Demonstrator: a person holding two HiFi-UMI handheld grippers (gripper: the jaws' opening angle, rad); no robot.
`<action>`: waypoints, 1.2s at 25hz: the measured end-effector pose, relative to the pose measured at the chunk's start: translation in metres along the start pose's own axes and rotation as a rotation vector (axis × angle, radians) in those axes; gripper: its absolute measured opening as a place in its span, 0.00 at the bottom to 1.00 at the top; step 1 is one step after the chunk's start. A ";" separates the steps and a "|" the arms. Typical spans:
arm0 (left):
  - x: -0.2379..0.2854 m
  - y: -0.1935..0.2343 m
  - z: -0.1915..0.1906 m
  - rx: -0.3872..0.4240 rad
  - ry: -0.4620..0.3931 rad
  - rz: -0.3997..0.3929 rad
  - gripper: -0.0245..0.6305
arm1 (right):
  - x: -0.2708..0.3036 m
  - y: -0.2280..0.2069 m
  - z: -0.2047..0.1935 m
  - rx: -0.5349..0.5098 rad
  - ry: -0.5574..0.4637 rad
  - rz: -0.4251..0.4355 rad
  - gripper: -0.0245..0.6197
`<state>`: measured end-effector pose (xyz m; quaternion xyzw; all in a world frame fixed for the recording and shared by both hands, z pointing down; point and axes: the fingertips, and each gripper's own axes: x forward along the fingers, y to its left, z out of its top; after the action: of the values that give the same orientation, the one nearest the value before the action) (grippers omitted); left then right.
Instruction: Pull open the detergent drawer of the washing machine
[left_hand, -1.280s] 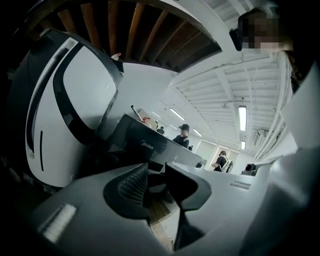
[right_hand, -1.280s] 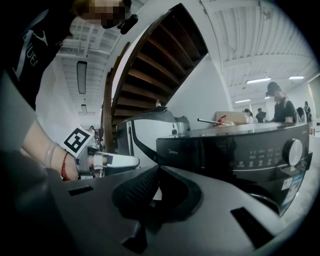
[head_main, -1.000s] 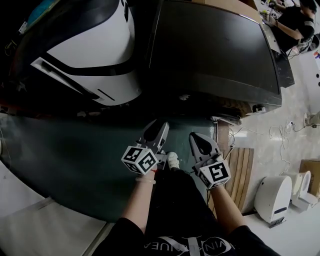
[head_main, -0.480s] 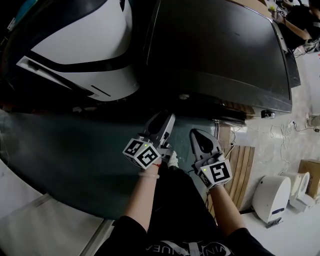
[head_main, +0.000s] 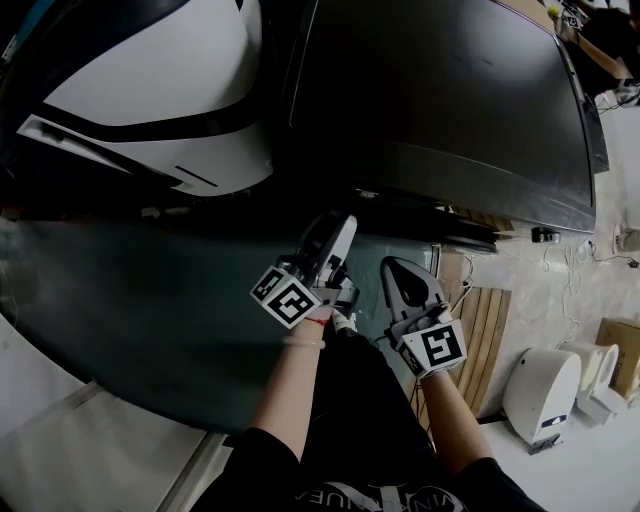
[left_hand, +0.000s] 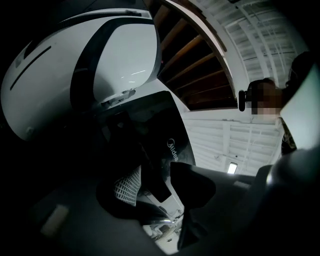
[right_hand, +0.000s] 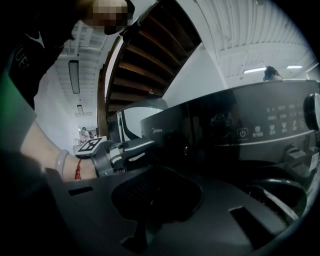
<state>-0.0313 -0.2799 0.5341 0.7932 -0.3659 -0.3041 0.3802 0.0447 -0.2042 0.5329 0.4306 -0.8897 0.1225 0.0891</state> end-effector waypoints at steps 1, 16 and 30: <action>0.001 0.000 0.000 -0.013 -0.011 -0.009 0.30 | 0.001 0.000 0.000 0.000 0.000 0.001 0.06; 0.013 -0.004 0.008 -0.185 -0.178 -0.158 0.30 | 0.004 -0.008 -0.008 0.014 0.017 0.007 0.06; 0.016 -0.004 0.008 -0.272 -0.179 -0.146 0.23 | -0.002 -0.005 -0.007 0.028 -0.002 -0.004 0.06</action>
<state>-0.0272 -0.2942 0.5235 0.7285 -0.2952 -0.4470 0.4269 0.0502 -0.2036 0.5394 0.4336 -0.8872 0.1344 0.0822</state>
